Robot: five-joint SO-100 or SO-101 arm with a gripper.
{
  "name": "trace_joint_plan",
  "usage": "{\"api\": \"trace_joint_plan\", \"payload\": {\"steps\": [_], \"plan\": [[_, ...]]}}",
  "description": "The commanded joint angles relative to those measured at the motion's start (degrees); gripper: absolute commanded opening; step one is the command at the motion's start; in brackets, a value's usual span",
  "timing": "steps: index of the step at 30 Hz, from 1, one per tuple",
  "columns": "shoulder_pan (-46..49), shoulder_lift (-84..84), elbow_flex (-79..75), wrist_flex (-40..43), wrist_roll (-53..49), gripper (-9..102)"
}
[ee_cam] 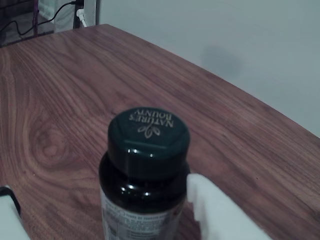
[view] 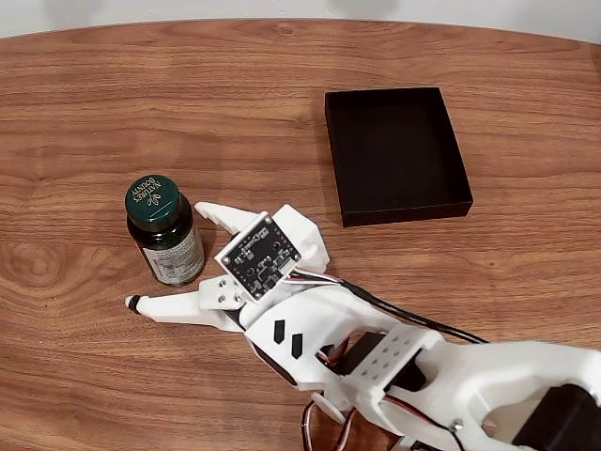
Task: Pick up the pill bottle and place it in the black box.
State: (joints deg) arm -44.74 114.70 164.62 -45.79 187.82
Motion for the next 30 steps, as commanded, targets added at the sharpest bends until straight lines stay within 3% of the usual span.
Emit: {"api": "trace_joint_plan", "payload": {"steps": [1, 30], "plan": [[0.4, -0.8, -5.1, -2.4, -0.5, 41], [4.1, -23.6, -16.3, -12.1, -3.1, 34]]}}
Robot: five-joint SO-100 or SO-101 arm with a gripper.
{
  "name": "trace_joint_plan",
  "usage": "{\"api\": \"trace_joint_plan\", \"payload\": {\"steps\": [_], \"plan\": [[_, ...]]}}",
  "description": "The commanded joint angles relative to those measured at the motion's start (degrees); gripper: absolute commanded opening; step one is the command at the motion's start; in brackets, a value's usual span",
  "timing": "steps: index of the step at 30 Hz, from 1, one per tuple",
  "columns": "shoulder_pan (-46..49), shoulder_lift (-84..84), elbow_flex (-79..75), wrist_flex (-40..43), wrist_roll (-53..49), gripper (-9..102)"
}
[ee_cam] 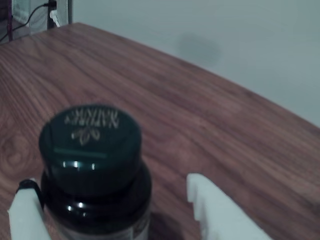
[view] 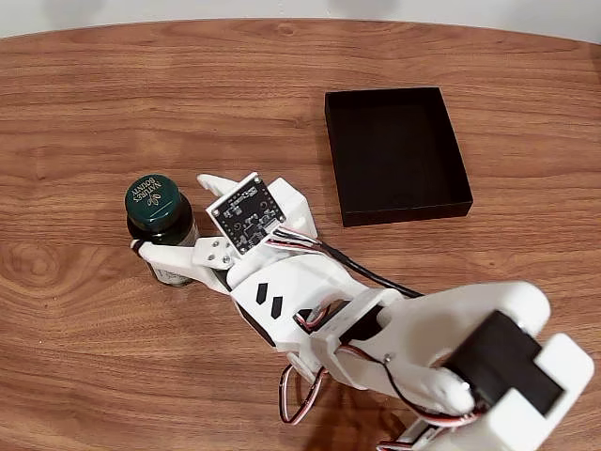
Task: Pick up the pill bottle and place it in the black box.
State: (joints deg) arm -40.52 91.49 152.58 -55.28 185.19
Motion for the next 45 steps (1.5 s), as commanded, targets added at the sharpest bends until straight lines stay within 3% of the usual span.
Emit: {"api": "trace_joint_plan", "payload": {"steps": [1, 36, 45], "plan": [[-0.2, -1.4, -4.6, -3.1, -0.6, 33], [-1.6, -23.7, -19.6, -10.9, -0.8, 36], [-2.3, -25.8, -24.2, -10.1, -3.8, 28]]}}
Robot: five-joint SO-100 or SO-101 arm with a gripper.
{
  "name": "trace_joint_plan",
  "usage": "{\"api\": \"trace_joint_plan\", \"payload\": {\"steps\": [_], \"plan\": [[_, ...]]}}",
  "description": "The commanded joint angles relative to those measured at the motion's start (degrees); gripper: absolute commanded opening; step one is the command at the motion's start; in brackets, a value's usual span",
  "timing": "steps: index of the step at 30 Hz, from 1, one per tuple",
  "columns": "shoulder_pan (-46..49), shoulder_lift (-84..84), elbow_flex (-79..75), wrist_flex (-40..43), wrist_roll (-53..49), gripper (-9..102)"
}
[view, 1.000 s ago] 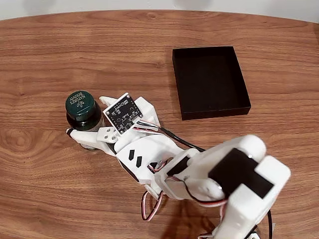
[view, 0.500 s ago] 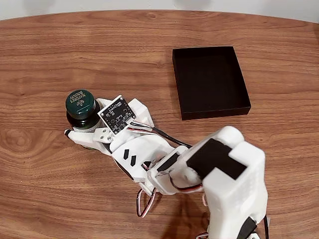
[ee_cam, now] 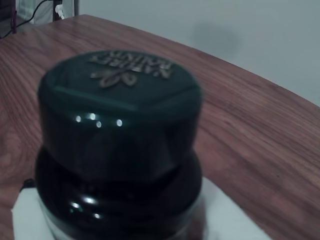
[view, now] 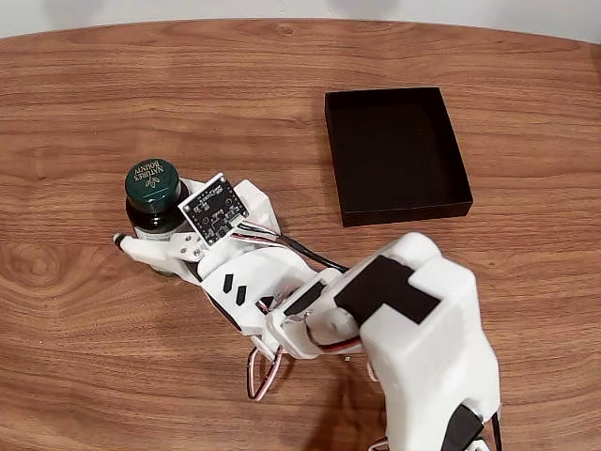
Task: Pick up the pill bottle and place it in the black box.
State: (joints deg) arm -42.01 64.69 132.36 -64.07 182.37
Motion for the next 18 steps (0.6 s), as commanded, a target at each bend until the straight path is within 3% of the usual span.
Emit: {"api": "trace_joint_plan", "payload": {"steps": [1, 8, 18], "plan": [[-1.0, 0.9, -4.2, -1.3, -1.1, 27], [-2.2, 2.7, -3.3, -1.4, -0.5, 19], [-0.7, 12.5, 2.6, -1.5, 0.4, 17]]}}
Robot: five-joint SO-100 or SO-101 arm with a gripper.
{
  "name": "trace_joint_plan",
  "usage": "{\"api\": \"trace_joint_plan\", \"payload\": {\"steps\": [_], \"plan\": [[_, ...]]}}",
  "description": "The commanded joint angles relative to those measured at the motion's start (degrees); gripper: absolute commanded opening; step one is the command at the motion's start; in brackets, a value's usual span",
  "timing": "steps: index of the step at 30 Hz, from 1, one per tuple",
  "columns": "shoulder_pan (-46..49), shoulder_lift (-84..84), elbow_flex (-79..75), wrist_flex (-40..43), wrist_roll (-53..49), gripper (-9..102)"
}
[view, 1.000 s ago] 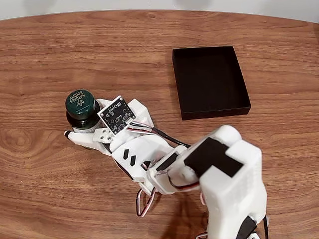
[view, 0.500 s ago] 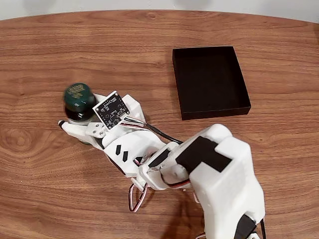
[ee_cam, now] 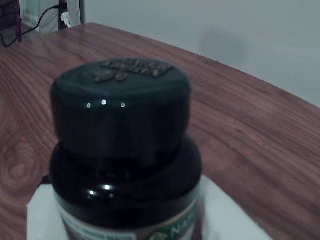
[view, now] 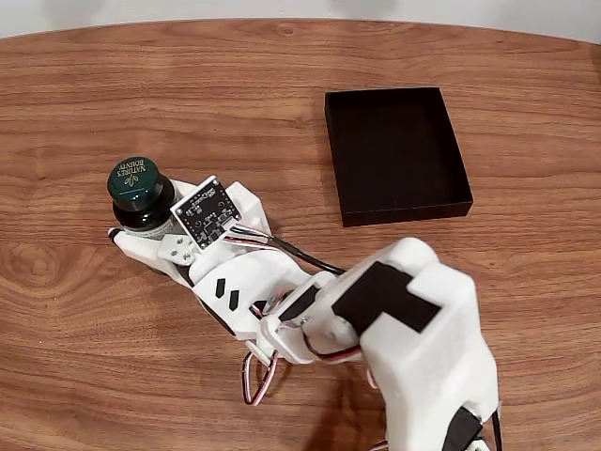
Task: Pick up the pill bottle and place it in the black box.
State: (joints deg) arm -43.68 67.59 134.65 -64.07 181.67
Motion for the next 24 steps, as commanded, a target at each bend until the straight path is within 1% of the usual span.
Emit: {"api": "trace_joint_plan", "payload": {"steps": [1, 7, 15, 24], "plan": [[1.5, 10.8, 1.0, -1.1, 1.1, 17], [6.4, 17.0, 3.3, -1.4, 0.9, 17], [14.9, 15.5, 5.5, -12.5, 1.0, 17], [27.2, 17.8, 5.4, -16.1, 0.4, 17]]}}
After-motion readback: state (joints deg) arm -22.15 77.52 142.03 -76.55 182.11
